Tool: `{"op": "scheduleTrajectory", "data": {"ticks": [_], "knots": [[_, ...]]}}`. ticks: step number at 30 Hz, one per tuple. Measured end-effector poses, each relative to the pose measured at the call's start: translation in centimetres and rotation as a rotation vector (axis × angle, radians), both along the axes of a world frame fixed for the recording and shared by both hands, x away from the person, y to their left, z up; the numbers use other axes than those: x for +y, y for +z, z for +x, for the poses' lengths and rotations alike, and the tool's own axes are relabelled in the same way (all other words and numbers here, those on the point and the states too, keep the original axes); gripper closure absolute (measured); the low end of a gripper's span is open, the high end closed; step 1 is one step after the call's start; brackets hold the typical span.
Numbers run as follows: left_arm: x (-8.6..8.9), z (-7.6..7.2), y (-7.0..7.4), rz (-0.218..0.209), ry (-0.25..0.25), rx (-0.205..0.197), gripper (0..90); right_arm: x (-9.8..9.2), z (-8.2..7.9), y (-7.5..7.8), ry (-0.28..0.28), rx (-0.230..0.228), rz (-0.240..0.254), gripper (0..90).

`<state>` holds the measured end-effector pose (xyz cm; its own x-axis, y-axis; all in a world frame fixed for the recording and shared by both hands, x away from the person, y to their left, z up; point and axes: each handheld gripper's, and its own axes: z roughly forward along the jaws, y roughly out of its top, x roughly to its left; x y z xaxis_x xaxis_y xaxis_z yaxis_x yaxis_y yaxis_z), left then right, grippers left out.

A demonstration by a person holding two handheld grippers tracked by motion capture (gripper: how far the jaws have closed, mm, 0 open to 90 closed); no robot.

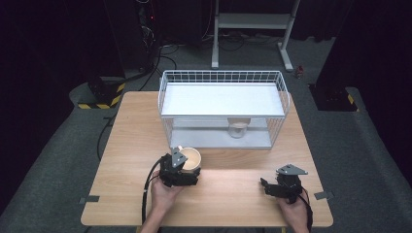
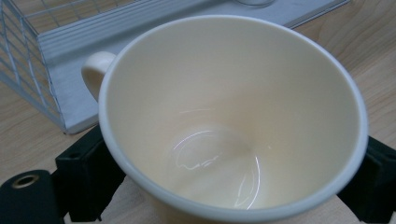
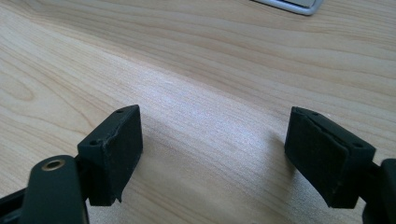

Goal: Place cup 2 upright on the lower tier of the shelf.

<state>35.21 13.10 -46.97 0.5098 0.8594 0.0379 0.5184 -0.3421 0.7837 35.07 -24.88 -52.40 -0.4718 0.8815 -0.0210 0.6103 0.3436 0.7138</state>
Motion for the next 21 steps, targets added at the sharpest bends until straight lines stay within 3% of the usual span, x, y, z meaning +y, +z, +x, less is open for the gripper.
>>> {"op": "scheduleTrajectory", "data": {"ticks": [5, 14, 17, 21], "knots": [[-0.1, 0.6, 0.5, -0.025, 0.002, 0.01, 9.2, 0.0, 0.0, 0.0, 0.0, 0.0, 0.001, 19.1], [-0.9, 2.3, 0.8, -0.006, 0.011, 0.016, 9.2, 0.0, 0.0, 0.0, 0.0, 0.001, 0.0, 19.1], [-1.1, 2.8, 1.0, -0.025, 0.016, 0.012, 9.2, 0.0, 0.0, 0.0, 0.0, 0.0, 0.0, 19.1], [-1.2, 3.6, 0.9, -0.005, 0.031, 0.017, 9.2, 0.0, 0.0, 0.0, 0.0, 0.0, 0.0, 19.1]]}}
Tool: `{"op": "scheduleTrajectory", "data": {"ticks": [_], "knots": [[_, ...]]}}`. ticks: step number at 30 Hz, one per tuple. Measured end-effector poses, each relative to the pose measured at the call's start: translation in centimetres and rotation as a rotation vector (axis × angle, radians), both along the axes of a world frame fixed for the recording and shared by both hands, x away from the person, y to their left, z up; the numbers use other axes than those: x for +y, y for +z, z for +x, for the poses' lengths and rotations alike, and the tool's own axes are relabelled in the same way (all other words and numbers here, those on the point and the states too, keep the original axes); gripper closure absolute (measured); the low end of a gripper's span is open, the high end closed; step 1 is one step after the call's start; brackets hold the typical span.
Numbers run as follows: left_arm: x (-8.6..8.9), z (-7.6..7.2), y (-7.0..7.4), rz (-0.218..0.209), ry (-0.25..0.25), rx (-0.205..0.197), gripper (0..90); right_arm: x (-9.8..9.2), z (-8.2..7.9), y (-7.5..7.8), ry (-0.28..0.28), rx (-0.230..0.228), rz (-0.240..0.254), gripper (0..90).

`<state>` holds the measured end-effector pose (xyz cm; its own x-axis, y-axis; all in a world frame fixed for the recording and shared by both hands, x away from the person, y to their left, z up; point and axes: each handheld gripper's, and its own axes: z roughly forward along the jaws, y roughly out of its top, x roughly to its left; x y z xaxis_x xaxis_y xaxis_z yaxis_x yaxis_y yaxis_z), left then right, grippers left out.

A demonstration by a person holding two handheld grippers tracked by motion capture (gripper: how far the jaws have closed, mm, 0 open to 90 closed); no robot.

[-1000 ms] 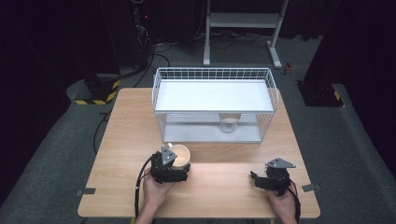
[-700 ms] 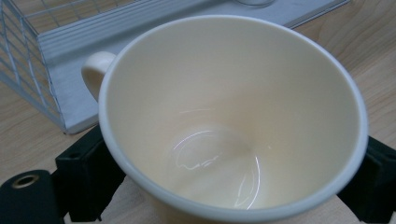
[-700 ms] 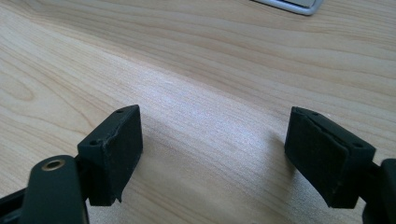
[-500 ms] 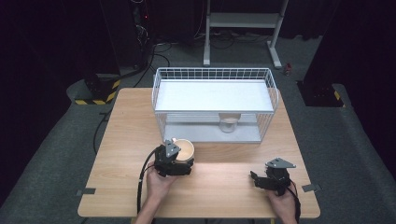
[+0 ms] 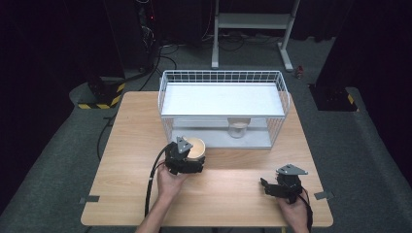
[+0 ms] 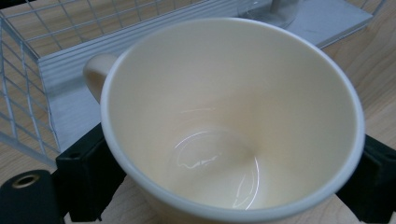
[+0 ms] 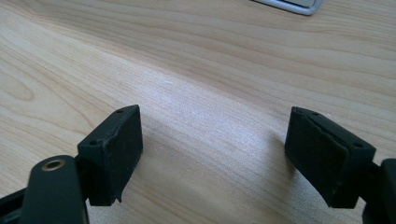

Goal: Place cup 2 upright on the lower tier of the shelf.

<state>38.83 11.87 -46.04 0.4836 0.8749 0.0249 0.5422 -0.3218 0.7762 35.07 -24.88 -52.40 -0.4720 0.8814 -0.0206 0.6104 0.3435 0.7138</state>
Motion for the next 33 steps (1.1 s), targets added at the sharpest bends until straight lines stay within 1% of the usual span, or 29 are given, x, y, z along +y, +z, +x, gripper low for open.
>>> {"op": "scheduleTrajectory", "data": {"ticks": [1, 2, 6, 7, 8, 9, 10, 13, 18, 21, 25, 28, 32, 33], "knots": [[0.0, 0.0, 0.0, 0.0, 0.0, 0.0, 9.2, 0.0, 0.0, 0.0, 0.0, 0.0, 0.0, 19.1], [-0.1, 0.4, -0.1, 0.0, 0.011, 0.003, 9.2, 0.0, 0.0, 0.0, 0.0, -0.001, -0.001, 19.1], [-0.3, 1.1, 0.1, 0.003, 0.016, -0.018, 9.2, 0.0, 0.0, 0.0, 0.001, 0.001, -0.001, 19.1], [-0.3, 1.3, 0.2, 0.0, 0.019, -0.025, 9.2, 0.0, 0.0, 0.0, 0.001, 0.001, 0.0, 19.1], [-0.2, 1.5, 0.2, -0.013, 0.021, -0.027, 9.2, 0.0, 0.0, 0.0, 0.0, 0.001, 0.0, 19.1], [-0.1, 1.6, 0.2, -0.025, 0.021, -0.022, 9.3, 0.0, 0.0, 0.0, -0.001, 0.002, 0.001, 19.1], [-0.1, 1.9, 0.1, -0.024, 0.023, -0.018, 9.2, 0.0, 0.0, 0.0, -0.002, 0.002, 0.001, 19.0], [-0.3, 2.4, 0.0, -0.002, 0.029, -0.015, 9.2, 0.0, 0.0, 0.0, 0.002, -0.002, -0.001, 19.0], [-0.3, 3.0, 0.1, -0.009, 0.037, -0.015, 9.3, 0.0, 0.0, 0.0, 0.0, 0.0, 0.0, 19.0], [-0.4, 3.3, 0.1, -0.003, 0.038, -0.019, 9.3, 0.0, 0.0, 0.0, 0.0, 0.0, 0.0, 19.1], [-0.4, 3.7, -0.2, -0.024, 0.058, -0.015, 9.2, 0.0, 0.0, 0.0, 0.0, 0.0, 0.0, 19.0], [-0.4, 3.9, -0.4, -0.019, 0.062, -0.015, 9.3, 0.0, 0.0, 0.0, 0.0, 0.0, 0.0, 19.0], [-0.4, 4.1, -0.5, -0.026, 0.069, -0.014, 9.3, 0.0, 0.0, 0.0, 0.002, -0.001, -0.001, 19.0], [-0.4, 4.3, -0.5, -0.013, 0.069, -0.01, 9.3, 0.0, 0.0, 0.0, 0.0, 0.001, 0.001, 19.1]]}}
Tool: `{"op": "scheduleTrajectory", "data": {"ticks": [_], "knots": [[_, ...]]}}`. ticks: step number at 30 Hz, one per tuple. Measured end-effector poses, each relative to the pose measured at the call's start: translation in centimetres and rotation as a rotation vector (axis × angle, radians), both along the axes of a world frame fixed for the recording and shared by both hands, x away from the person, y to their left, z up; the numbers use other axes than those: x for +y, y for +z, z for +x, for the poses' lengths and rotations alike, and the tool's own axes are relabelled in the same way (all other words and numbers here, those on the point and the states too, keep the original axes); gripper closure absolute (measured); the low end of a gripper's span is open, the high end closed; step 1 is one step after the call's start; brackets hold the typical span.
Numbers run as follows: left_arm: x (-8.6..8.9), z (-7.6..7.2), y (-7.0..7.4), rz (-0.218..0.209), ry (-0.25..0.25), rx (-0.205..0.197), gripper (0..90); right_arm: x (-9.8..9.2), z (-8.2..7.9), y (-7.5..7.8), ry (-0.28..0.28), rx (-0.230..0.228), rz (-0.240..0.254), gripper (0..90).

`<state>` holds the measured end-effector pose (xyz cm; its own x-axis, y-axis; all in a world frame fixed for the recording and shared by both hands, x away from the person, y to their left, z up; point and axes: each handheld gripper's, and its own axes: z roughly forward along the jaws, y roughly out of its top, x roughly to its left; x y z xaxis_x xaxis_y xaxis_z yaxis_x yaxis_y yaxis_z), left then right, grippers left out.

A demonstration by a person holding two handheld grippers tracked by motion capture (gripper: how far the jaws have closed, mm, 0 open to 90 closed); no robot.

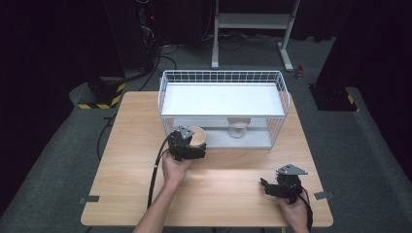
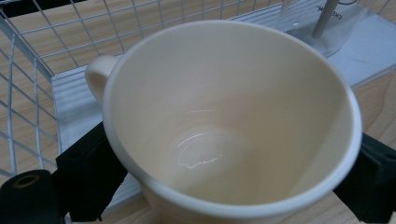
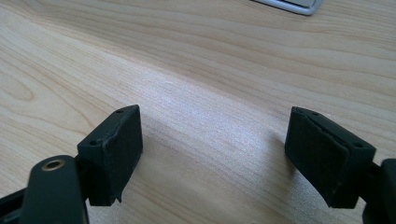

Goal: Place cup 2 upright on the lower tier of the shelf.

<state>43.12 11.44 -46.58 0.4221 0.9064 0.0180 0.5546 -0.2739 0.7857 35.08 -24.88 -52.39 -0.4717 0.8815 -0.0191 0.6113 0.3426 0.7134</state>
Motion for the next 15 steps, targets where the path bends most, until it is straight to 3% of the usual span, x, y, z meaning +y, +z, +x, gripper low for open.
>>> {"op": "scheduleTrajectory", "data": {"ticks": [7, 15], "knots": [[-0.6, 0.7, 0.3, 0.017, -0.012, -0.011, 9.3, 0.0, 0.0, 0.0, -0.001, 0.001, 0.001, 19.1], [-1.0, 1.4, -0.2, -0.01, 0.001, -0.004, 9.3, 0.0, 0.0, 0.0, -0.001, 0.0, 0.001, 19.1]]}}
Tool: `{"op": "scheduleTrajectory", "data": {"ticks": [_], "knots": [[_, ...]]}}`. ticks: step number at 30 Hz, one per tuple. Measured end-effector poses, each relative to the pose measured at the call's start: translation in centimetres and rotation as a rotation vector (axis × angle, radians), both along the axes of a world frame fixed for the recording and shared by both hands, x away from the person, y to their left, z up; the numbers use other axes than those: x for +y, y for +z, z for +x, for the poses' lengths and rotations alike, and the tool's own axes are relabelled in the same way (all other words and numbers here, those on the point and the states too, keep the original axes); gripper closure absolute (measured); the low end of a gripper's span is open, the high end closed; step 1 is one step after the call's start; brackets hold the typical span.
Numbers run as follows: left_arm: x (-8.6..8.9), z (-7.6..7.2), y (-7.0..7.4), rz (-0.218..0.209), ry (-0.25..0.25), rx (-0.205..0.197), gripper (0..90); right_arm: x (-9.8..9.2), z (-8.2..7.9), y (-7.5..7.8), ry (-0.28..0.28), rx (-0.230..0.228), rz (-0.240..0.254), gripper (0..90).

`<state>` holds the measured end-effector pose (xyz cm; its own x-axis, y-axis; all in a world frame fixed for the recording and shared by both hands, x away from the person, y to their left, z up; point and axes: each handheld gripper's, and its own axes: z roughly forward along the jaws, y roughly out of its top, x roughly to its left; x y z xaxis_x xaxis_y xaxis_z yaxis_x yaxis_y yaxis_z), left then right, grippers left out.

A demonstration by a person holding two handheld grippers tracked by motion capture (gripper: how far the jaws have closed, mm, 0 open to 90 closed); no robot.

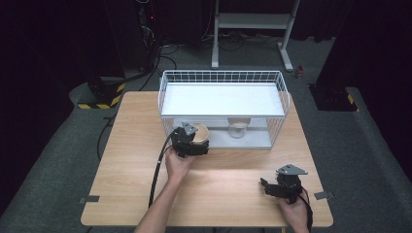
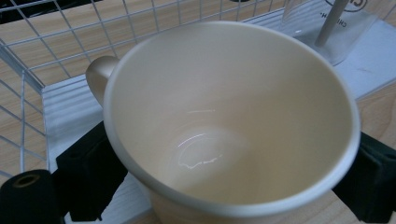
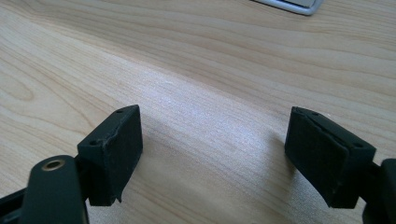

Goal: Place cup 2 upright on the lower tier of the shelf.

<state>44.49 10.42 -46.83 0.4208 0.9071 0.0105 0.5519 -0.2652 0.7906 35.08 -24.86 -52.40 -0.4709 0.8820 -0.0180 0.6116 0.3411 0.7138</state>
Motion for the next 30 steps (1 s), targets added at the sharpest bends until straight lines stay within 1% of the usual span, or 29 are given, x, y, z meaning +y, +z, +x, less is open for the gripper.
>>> {"op": "scheduleTrajectory", "data": {"ticks": [3, 6, 8, 11, 16, 24, 26, 29, 30], "knots": [[-0.1, 0.2, -0.2, 0.006, 0.005, 0.002, 9.3, 0.0, 0.0, 0.0, -0.002, 0.001, 0.001, 19.1], [0.0, 0.2, -0.2, 0.017, 0.0, -0.008, 9.3, 0.0, 0.0, 0.0, 0.0, 0.0, 0.0, 19.1], [0.1, 0.4, -0.4, -0.006, 0.006, -0.005, 9.3, 0.0, 0.0, 0.0, -0.001, 0.001, 0.001, 19.1], [0.2, 0.7, -0.6, -0.019, 0.014, -0.008, 9.3, 0.0, 0.0, 0.0, 0.0, 0.0, 0.0, 19.0], [0.1, 0.9, -0.9, -0.011, 0.01, -0.03, 9.2, 0.0, 0.0, 0.0, 0.0, 0.0, 0.0, 19.1], [0.0, 1.2, -1.2, -0.019, 0.013, -0.04, 9.0, 0.0, 0.0, 0.0, -0.002, 0.0, 0.0, 19.1], [0.0, 1.4, -1.2, -0.008, 0.012, -0.054, 9.0, 0.0, 0.0, 0.0, 0.0, 0.0, 0.0, 19.1], [-0.1, 1.6, -1.0, -0.004, 0.015, -0.035, 9.0, 0.0, 0.0, 0.0, -0.002, 0.001, 0.0, 19.1], [-0.1, 1.7, -1.0, -0.003, 0.015, -0.034, 9.0, 0.0, 0.0, 0.0, -0.001, 0.001, -0.001, 19.0]]}}
